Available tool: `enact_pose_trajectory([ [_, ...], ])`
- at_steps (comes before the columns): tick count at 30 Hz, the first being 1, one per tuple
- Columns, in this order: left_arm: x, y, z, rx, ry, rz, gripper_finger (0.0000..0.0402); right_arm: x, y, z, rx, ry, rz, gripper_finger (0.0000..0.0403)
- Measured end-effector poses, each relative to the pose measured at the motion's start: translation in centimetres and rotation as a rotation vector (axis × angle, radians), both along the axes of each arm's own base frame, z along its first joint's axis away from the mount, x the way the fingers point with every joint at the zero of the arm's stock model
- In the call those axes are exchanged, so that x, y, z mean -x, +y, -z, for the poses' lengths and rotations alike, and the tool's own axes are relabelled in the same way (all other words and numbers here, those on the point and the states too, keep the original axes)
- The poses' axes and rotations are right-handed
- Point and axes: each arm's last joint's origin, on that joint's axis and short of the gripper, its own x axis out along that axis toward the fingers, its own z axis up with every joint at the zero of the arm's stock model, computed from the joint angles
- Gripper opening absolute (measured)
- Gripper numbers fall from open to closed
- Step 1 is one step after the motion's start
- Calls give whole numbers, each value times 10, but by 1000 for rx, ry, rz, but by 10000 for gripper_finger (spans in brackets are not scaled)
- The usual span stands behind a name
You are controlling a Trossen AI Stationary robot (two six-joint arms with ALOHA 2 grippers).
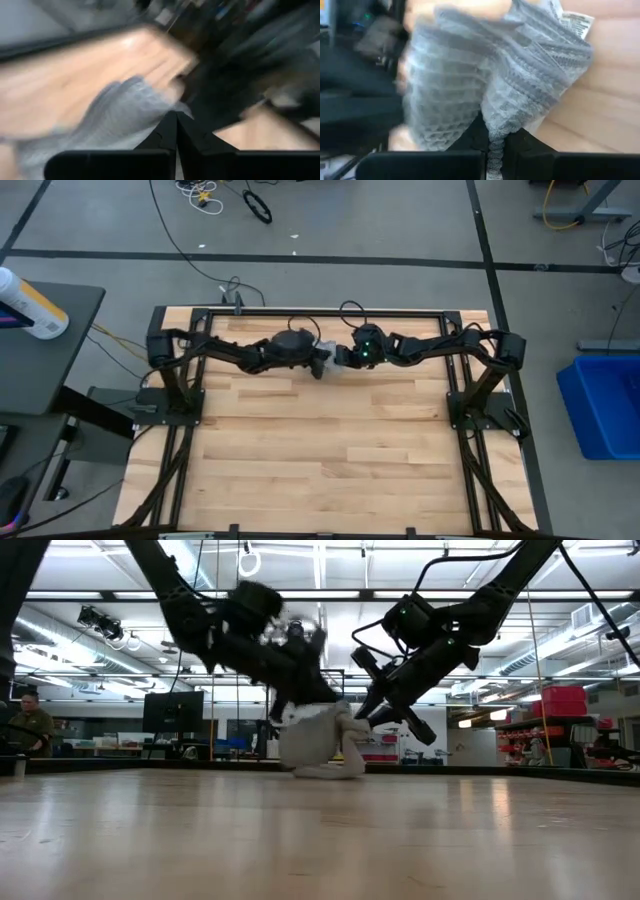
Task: Fold microfiber towels
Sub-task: Fold the gray microfiber cloth
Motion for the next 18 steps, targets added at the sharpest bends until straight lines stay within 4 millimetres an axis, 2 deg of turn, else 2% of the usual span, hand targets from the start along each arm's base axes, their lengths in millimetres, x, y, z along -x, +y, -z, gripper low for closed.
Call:
enact_pose_trajectory([
  [2,9,-3,-5,-7,-54,0,4,1,0,1,-8,7,-6,19],
  [5,22,-7,3,4,-28,-10,9,3,1,3,-17,37,-10,19],
  [8,33,-9,-3,2,-63,-33,23,5,1,6,-35,67,-5,18],
  [10,41,-11,1,15,-34,-36,28,7,2,6,-46,91,-5,18],
  [13,52,-15,-2,16,-42,-42,27,11,4,-3,-41,96,0,18],
  [18,74,-21,-6,4,-42,-77,10,35,10,-26,-23,194,11,18],
])
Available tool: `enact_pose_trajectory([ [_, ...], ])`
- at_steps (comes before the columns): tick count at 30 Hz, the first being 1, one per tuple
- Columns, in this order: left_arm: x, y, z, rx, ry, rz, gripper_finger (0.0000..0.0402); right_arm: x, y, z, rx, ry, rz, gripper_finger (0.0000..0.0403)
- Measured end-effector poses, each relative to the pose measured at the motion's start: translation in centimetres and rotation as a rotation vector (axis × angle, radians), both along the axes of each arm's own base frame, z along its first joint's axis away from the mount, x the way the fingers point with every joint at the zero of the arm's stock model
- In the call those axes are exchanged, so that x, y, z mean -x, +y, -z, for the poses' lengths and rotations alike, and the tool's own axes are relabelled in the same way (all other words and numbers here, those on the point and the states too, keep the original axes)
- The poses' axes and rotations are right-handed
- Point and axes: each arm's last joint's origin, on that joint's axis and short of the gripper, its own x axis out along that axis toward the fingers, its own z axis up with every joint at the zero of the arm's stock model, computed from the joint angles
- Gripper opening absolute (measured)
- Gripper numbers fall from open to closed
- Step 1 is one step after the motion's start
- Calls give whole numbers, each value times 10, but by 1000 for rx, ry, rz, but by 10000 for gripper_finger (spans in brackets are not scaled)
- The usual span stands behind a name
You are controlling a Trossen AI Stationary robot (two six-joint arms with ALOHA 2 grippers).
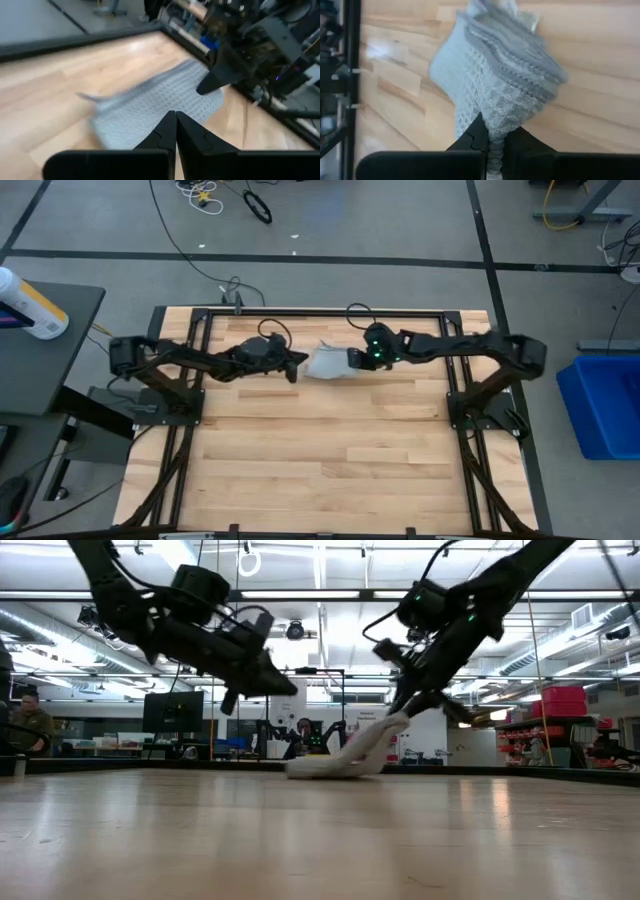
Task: Fold microfiber towels
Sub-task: Fold the gray microfiber cloth
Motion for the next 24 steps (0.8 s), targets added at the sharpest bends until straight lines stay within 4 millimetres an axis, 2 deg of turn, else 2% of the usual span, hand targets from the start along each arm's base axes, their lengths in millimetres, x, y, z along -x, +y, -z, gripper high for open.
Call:
enact_pose_trajectory([
  [8,20,-6,-19,-8,-66,-10,14,66,2,-29,-51,273,78,18],
  [10,22,-7,-22,-8,-78,-7,17,76,1,-34,-37,293,96,18],
  [13,22,-9,-22,-13,-74,5,15,73,-4,-42,-2,203,107,18],
  [17,22,-10,-21,-16,-62,19,5,52,-17,-41,26,45,115,18],
  [24,21,-13,-22,-7,-72,49,15,24,-35,21,-129,140,117,18],
])
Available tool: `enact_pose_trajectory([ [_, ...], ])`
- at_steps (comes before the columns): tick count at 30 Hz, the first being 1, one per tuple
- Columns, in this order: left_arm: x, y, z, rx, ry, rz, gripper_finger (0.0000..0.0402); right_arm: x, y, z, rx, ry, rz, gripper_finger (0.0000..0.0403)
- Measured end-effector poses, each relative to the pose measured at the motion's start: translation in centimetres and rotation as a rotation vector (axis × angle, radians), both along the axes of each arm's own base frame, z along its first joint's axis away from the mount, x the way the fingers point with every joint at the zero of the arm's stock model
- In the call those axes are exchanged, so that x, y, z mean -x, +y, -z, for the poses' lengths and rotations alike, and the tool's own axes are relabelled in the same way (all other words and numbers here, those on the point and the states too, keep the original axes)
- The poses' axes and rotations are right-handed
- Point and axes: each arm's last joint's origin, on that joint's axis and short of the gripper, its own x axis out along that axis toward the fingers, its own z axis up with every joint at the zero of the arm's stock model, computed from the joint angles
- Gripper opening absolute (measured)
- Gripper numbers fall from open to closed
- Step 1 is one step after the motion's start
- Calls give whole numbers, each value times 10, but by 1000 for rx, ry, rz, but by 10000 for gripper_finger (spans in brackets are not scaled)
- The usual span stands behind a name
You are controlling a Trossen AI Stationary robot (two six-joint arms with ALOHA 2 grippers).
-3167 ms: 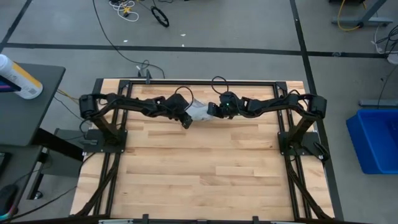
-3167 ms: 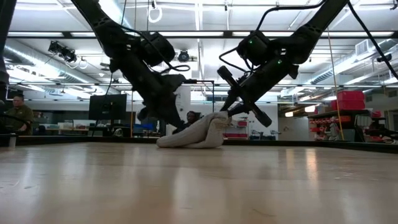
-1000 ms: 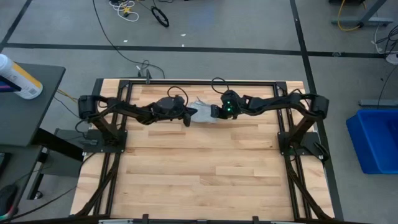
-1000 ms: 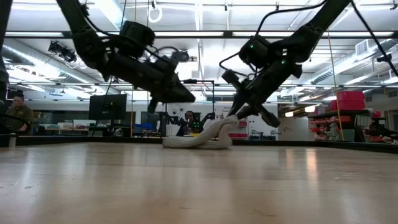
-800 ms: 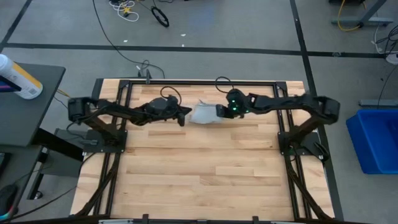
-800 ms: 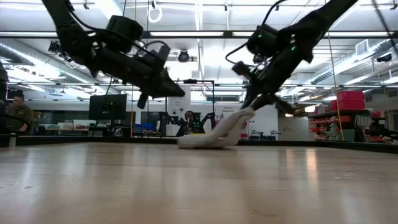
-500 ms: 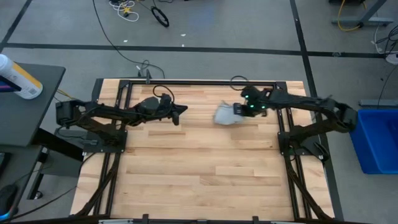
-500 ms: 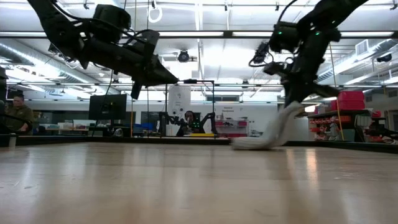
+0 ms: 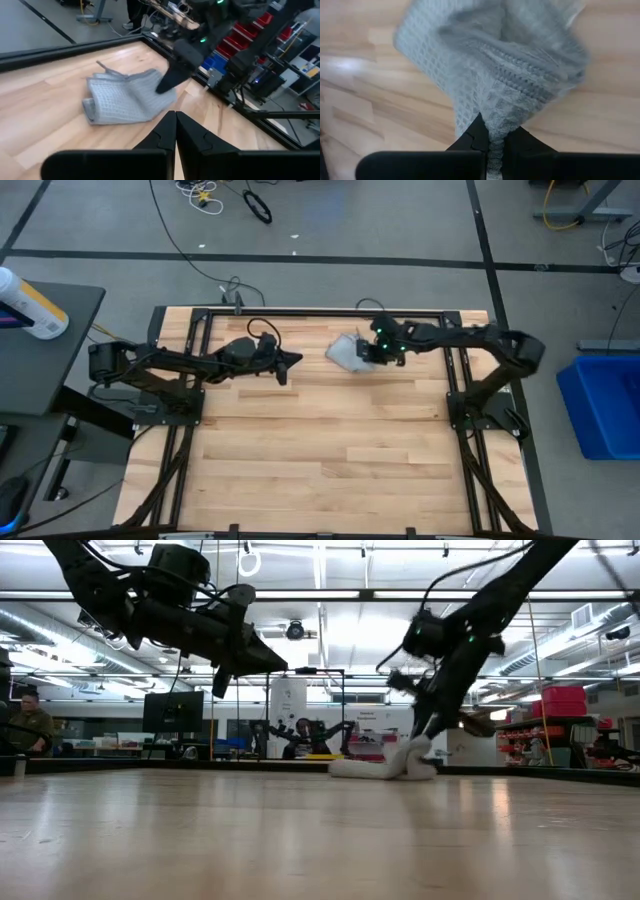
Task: Fold microfiber towels
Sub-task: Fold the gray microfiber cloth
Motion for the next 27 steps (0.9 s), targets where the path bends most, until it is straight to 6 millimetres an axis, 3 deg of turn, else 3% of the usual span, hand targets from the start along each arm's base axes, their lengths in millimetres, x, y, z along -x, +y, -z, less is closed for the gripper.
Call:
enact_pose_trajectory([
  [2,0,-2,0,9,0,13,12,-9,0,8,-18,-8,-17,18],
  [7,-1,-4,2,16,14,30,5,-23,2,-3,12,-39,-16,18],
  [11,-1,-5,3,16,25,35,13,-12,9,-11,1,64,36,18],
  [17,-1,-6,3,0,34,43,5,22,27,-23,4,351,85,18],
  [22,-1,-7,4,-1,44,59,13,24,28,-42,82,236,16,18],
  [27,-1,-9,5,10,50,93,6,22,16,-48,104,130,-23,18],
])
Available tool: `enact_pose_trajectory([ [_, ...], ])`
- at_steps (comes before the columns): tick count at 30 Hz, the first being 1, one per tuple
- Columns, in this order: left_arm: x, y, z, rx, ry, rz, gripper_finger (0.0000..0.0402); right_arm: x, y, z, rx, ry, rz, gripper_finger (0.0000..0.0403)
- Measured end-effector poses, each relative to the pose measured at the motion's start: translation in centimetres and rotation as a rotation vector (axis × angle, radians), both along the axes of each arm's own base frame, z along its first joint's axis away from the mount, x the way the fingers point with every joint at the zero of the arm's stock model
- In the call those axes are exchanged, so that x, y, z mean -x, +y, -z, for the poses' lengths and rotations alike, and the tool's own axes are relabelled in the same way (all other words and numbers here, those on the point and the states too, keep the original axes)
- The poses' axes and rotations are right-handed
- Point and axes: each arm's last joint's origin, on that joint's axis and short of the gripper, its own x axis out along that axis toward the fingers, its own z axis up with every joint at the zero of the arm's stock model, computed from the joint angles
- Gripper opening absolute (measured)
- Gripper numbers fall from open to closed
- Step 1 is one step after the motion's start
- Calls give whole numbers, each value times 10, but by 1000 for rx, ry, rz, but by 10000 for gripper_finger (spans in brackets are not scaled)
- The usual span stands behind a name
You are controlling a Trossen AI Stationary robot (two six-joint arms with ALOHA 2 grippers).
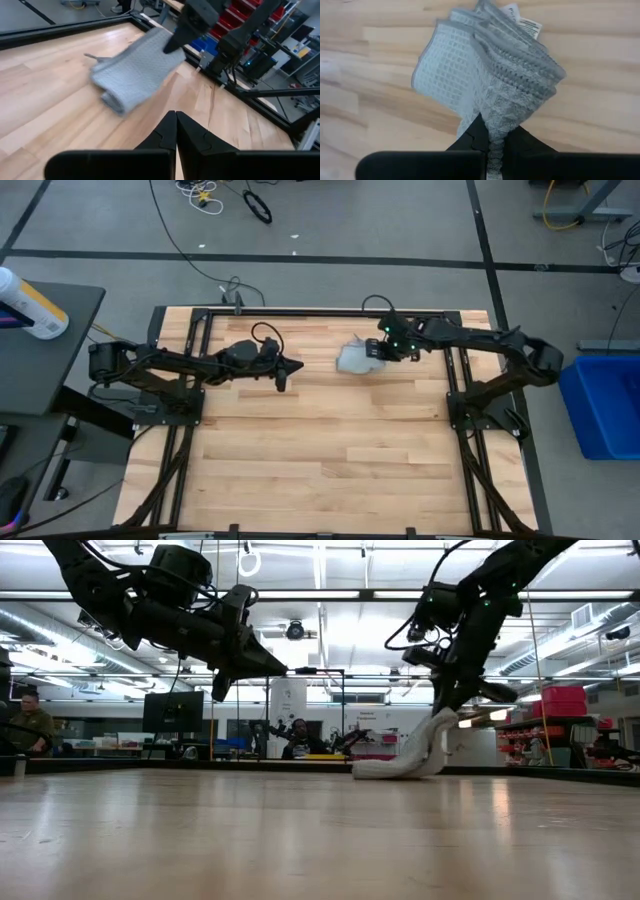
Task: Fold microfiber towels
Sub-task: Fold the gray microfiber cloth
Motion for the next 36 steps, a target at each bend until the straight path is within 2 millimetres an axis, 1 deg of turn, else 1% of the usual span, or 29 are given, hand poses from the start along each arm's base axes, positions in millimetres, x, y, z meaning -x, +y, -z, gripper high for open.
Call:
enact_pose_trajectory([
  [3,0,-2,0,1,1,13,5,-4,-9,6,0,-42,-25,18],
  [7,-1,-4,0,5,1,16,13,-7,-17,27,-24,-122,-56,18],
  [10,-1,-5,1,9,6,14,10,-8,-18,47,-34,-195,-45,18],
  [14,-1,-5,1,13,7,13,5,-6,-12,69,-11,-387,-3,18],
  [18,-1,-5,2,34,11,8,12,8,-2,88,14,-523,111,18],
  [22,0,-5,3,45,23,14,13,26,9,101,53,-621,196,18],
  [25,0,-5,3,51,26,14,6,36,13,102,110,-702,223,18],
  [29,0,-5,4,54,32,11,7,41,15,95,182,-817,227,18],
  [33,0,-5,6,63,50,8,11,36,12,81,265,-930,195,18],
  [36,0,-5,6,63,49,9,9,28,8,73,287,-962,177,18],
])
